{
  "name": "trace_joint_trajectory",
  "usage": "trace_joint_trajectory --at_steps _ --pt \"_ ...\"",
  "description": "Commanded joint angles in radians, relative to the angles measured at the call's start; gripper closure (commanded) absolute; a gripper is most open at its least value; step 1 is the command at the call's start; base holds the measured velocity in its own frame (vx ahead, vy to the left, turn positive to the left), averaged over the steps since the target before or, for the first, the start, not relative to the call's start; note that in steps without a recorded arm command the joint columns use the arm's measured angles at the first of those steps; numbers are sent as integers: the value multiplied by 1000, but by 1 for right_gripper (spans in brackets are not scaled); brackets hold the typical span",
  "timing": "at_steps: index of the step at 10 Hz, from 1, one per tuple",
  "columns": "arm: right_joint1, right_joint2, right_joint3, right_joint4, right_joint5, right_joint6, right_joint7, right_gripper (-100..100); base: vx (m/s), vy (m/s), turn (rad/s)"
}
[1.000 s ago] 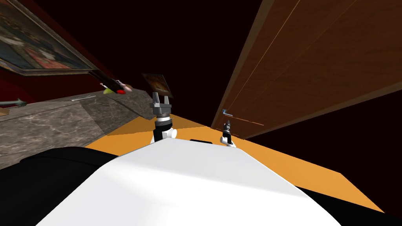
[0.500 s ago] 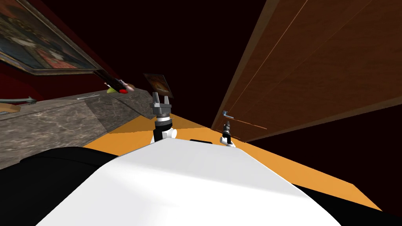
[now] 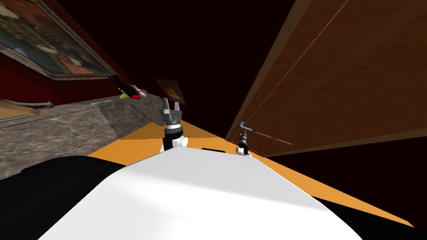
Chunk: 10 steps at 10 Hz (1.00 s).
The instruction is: Pull the door open
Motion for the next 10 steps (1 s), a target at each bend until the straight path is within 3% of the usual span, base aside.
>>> trace_joint_trajectory --at_steps 1,2,3,4,5,6,9,10 --pt "15 -23 -7 3 -6 -5 -23 -100 214 16 144" --pt "24 -40 -11 7 -10 -10 -39 -100 177 12 113" --pt "24 -40 -11 7 -10 -10 -39 -100 127 -1 37" --pt "38 -64 -16 14 -16 -18 -63 -100 157 -20 123" --pt "38 -64 -16 14 -16 -18 -63 -100 135 -15 70" --pt "53 -90 -22 21 -22 -27 -87 -100 173 -15 113" --pt "53 -97 -22 30 -22 -30 -94 -100 108 -30 42" --pt "53 -97 -22 30 -22 -30 -94 100 -6 2 -12"
